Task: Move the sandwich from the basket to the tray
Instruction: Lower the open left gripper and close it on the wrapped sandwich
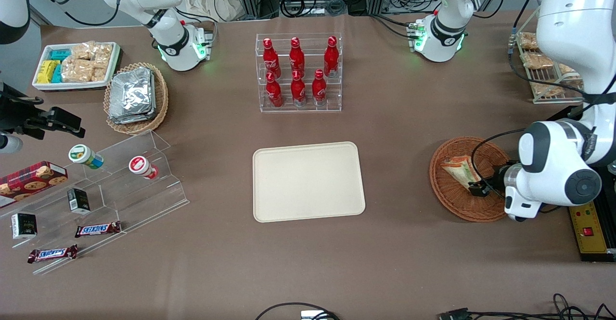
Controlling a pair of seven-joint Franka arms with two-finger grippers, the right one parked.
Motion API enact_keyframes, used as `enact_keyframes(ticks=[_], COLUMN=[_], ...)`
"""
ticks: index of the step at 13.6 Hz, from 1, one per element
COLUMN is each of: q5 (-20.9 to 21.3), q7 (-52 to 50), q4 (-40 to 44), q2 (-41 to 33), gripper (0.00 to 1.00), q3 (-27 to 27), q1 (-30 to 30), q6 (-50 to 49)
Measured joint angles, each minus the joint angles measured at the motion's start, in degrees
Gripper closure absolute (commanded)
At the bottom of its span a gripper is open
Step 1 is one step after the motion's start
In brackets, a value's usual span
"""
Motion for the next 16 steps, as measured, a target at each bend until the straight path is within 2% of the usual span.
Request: enact_keyframes(ticks=[5, 11, 16], q5=[-0.03, -0.47, -0.57], q7=[-1.52, -2.39, -2.49], q4=[-5.91, -9.17, -10.86], q2=[0.03, 0.02, 0.02], gripper=[0.03, 0.06, 0.38], q3=[-0.12, -0.36, -0.41], q1=[-0.13, -0.43, -0.44], q6=[7.39, 8.82, 10.01])
